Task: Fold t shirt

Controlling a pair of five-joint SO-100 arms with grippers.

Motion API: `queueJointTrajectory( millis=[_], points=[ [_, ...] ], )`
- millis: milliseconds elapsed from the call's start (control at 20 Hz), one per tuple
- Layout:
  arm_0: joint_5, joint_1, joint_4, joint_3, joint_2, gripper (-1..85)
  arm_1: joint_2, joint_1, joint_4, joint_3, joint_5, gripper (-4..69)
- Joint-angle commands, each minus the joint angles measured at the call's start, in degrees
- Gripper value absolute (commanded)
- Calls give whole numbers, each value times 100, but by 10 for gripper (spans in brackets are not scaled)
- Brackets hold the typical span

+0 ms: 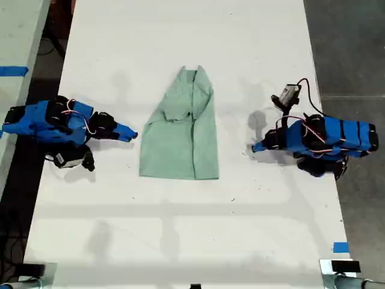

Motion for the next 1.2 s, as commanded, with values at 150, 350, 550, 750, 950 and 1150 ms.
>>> queueJointTrajectory(
  millis=[150,350,550,750,950,1150],
  points=[
    [-123,-308,-483,149,44,0,88,-44,387,193,606,8],
    [-62,-202,-624,158,44,0,88,-44,387,193,606,8],
    [264,-211,457,-1670,-659,0,88,-26,387,193,598,8],
    [132,-53,2092,-4667,-4693,28,88,0,387,193,580,8],
    [598,-26,1661,-6100,-7594,126,88,-18,387,193,580,8],
    [756,44,677,-6073,-8974,199,88,-26,387,193,563,8]
  ],
)
